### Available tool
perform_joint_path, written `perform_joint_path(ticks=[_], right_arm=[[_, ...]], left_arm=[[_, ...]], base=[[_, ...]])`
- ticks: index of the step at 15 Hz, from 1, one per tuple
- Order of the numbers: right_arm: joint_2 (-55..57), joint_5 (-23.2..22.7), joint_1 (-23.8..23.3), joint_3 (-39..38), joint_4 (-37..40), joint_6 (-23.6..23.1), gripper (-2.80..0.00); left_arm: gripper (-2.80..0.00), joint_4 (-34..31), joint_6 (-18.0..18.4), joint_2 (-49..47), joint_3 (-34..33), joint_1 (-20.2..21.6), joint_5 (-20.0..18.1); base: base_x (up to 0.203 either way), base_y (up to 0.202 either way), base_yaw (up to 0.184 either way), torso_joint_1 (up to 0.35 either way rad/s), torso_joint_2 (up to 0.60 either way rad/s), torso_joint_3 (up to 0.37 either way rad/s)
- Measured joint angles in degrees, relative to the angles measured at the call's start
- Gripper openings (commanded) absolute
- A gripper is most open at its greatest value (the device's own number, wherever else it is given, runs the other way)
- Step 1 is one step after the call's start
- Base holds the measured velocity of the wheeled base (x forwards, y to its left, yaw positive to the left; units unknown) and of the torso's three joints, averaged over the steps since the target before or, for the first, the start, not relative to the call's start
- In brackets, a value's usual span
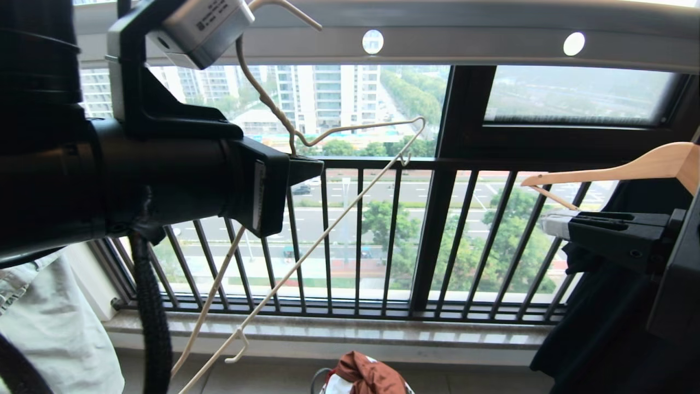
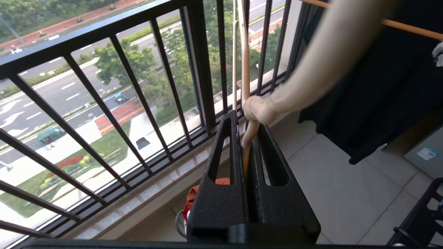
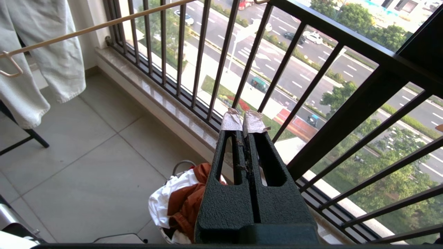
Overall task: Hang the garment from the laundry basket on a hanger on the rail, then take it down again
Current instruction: Hang the clothes rack on the clothesline
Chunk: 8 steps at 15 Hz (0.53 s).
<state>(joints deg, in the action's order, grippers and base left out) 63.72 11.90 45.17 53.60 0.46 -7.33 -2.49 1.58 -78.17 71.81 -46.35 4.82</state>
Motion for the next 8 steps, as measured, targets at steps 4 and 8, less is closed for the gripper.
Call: perform_joint_path(ticks=[4,8], right_arm=[[0.1,-0.1,0.5,0.0,0.1,0.0,-2.80],[0.1,-0.1,1.2,-0.2,0.2,0.0,-2.80]], left_arm=[[-2.80,-4.0,-0.1,-3.1,4.2,-0.7,0.8],[-2.80,-4.7,0.0,-6.5,9.1,-0.8,1.5]], base=[[0.000,0.000,0.000,0.000,0.00,0.000],[0.000,0.000,0.000,0.000,0.00,0.000]])
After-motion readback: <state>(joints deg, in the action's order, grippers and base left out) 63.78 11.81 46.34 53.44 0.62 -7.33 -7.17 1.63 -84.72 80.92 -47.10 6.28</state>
